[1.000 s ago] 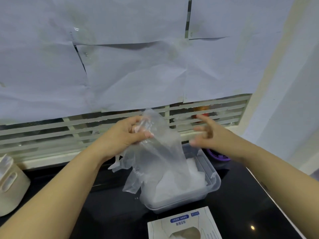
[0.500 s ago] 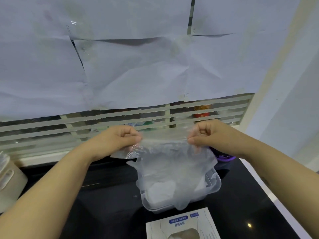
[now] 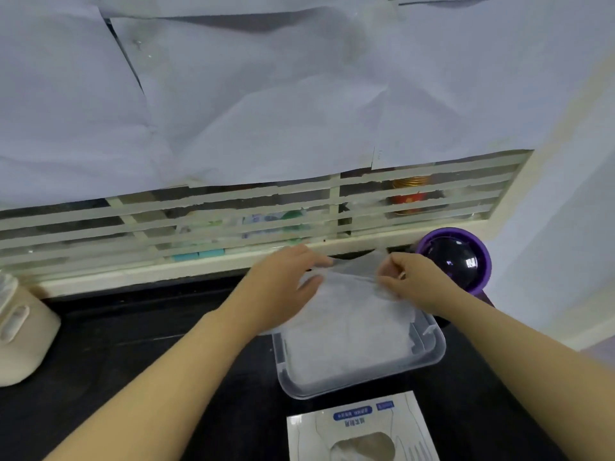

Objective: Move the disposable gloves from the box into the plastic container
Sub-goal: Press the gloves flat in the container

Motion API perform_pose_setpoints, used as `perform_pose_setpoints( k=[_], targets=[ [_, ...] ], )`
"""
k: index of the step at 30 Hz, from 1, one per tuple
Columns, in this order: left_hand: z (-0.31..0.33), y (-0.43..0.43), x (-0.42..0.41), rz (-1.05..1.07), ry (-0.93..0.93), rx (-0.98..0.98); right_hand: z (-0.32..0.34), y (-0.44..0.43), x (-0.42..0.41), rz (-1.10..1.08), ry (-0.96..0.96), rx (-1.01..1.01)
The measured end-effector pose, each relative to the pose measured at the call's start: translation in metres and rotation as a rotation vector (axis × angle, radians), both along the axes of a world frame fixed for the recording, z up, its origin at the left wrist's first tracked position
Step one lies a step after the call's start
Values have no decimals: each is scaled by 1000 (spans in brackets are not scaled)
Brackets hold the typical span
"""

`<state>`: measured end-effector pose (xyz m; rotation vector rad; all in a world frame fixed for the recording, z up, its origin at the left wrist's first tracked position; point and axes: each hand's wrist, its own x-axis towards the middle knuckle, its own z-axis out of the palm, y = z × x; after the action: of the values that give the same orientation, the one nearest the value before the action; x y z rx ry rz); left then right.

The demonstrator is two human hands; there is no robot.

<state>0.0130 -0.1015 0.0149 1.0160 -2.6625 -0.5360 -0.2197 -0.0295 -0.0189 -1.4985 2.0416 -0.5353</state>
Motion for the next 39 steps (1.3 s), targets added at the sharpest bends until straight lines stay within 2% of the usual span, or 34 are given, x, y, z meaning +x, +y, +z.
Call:
perform_pose_setpoints(
  k=[3,6,9,10,12,14,16,18,21,24,28,31,34,37,39],
  targets=[
    [-28,1,-19,-165,-299,50,-12,0,0,35,138,8],
    [-46,3,-30,-189,-437,116,-15,0,5,34,230,-35],
    [-60,6,-41,-208,-512,151,-14,4,11,46,407,-228],
    [-65,7,-43,-212,-514,170,-11,4,16,97,413,-266],
    [-76,7,-48,-215,-511,212,-9,4,29,253,351,-208],
    [-87,6,-52,-217,-510,253,-19,3,39,374,307,6],
    [-95,5,-54,-221,-521,275,-32,2,41,457,361,199],
    [-102,3,-55,-217,-524,297,-45,2,39,527,450,312],
    [-111,-1,-57,-143,-461,401,-58,1,35,559,494,421],
    [-122,-6,-56,-16,-394,499,-65,-4,34,545,432,567],
    [-127,-6,-59,51,-512,578,-80,-7,38,470,315,728],
    [-129,-4,-62,12,-606,535,-91,-7,45,397,325,762],
    [-120,-2,-62,-42,-615,494,-92,0,54,360,417,729],
    [-98,2,-55,-108,-578,416,-74,10,55,368,494,571],
    [-79,9,-48,-128,-478,364,-53,17,50,347,464,425]
  ],
)
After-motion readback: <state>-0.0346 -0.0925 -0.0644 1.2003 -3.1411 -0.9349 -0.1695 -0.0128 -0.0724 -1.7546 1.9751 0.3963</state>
